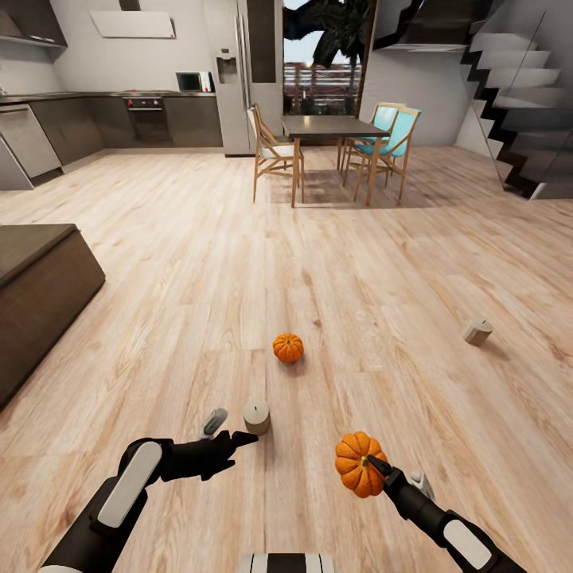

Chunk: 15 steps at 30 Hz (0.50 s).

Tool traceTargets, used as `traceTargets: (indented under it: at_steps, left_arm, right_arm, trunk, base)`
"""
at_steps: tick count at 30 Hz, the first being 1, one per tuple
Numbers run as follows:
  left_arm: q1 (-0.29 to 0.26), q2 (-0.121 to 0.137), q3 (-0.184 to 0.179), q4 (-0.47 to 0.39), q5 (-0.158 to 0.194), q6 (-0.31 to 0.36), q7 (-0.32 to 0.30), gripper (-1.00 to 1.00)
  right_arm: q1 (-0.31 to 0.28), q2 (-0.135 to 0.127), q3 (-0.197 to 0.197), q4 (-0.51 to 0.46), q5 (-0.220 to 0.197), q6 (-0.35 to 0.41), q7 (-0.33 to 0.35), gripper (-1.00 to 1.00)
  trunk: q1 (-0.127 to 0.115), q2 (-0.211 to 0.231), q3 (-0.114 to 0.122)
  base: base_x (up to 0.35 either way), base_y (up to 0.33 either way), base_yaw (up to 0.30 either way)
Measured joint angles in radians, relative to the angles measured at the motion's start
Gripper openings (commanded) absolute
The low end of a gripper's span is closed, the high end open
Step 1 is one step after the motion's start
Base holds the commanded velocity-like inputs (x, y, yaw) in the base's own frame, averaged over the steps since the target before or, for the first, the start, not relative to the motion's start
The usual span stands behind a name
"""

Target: Place each of the two pumpkins and all three candles from the living room inside a cabinet in the living room (use any cabinet), then make sure every cabinet is closed, and position the cauldron so it is next to a table in the living room.

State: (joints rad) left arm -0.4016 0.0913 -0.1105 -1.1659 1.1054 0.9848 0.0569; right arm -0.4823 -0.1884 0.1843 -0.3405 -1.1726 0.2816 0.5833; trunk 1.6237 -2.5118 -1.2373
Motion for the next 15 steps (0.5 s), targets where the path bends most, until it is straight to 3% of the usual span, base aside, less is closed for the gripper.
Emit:
traceTargets:
  at_steps: [7,15]
  left_arm:
    - [0.000,0.000,0.001,0.001,0.000,0.000,-0.001,1.00]
    - [0.000,0.001,0.000,0.001,0.000,0.000,-0.001,1.00]
  right_arm:
    - [0.000,0.000,0.000,0.000,0.000,0.000,0.002,-1.00]
    - [0.000,0.000,0.000,0.000,-0.001,0.000,0.002,-1.00]
  trunk:
    - [0.000,0.000,0.000]
    - [0.000,0.000,0.002]
  base:
    - [-0.005,0.000,-0.016]
    - [0.000,0.000,-0.237]
